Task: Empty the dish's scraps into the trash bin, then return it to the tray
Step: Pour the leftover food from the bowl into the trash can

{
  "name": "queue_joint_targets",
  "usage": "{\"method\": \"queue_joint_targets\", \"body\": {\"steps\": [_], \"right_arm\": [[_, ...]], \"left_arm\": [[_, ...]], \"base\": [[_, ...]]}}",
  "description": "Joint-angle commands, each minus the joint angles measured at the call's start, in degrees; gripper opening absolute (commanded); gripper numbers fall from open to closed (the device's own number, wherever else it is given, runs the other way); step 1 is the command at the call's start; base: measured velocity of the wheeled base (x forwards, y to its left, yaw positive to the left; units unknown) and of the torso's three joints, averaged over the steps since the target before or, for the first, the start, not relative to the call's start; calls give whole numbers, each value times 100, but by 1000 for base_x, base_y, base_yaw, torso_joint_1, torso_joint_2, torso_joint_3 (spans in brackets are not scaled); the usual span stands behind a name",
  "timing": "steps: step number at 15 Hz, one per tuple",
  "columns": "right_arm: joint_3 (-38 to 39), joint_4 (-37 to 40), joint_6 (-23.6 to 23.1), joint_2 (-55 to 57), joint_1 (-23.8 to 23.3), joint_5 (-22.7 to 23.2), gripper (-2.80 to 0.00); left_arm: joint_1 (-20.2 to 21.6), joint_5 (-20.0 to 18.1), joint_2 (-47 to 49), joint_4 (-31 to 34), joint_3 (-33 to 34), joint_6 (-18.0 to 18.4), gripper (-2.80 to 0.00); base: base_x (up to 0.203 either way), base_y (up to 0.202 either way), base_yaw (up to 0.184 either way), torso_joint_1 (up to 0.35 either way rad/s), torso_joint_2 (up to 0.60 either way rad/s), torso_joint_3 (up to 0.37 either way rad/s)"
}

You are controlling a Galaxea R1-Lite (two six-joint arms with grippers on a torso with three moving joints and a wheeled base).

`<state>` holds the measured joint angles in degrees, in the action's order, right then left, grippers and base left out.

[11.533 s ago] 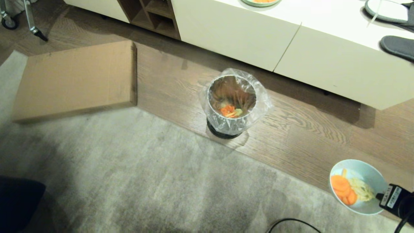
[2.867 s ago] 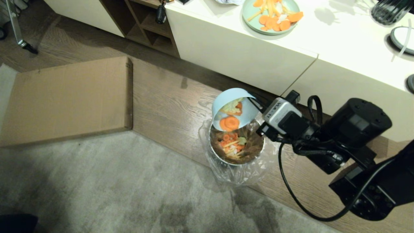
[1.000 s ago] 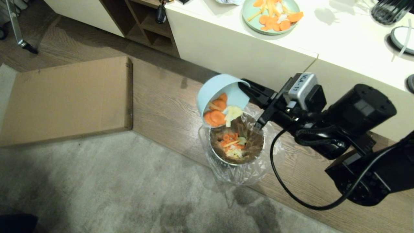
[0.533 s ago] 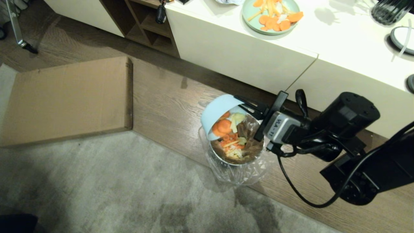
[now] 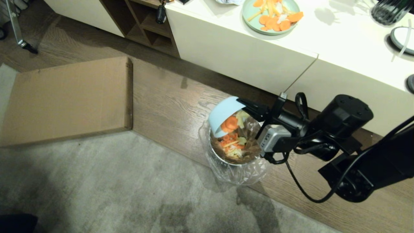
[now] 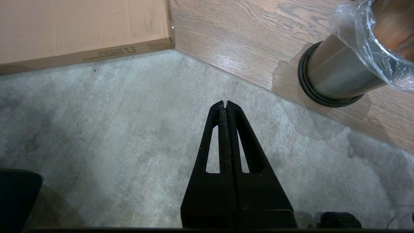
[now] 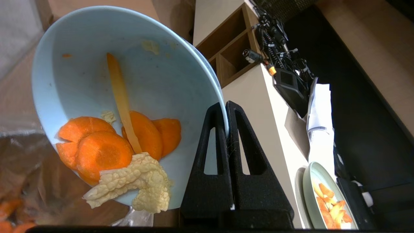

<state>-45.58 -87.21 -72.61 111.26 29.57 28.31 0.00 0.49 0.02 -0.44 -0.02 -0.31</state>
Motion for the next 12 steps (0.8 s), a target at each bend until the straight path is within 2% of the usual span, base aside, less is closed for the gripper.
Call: {"method": "queue_joint_targets", "body": {"steps": [1, 7, 9, 12], "right_arm": [[-46, -204, -352, 245, -69, 23, -280], [-1025, -257, -844, 687, -153, -123, -280], [-1022, -274, -913, 686, -207, -519, -280], [-865, -274, -966, 531, -179, -511, -280]], "left_arm": [[0, 4, -2, 0, 2, -4, -280], [0, 4, -2, -1, 2, -4, -280], [0, 4, -2, 0, 2, -4, -280], [8, 4, -2, -6, 2, -4, -280]], "base": [[0, 0, 0, 0, 0, 0], [0, 0, 0, 0, 0, 0], [0, 0, 0, 0, 0, 0], [0, 0, 0, 0, 0, 0]]}}
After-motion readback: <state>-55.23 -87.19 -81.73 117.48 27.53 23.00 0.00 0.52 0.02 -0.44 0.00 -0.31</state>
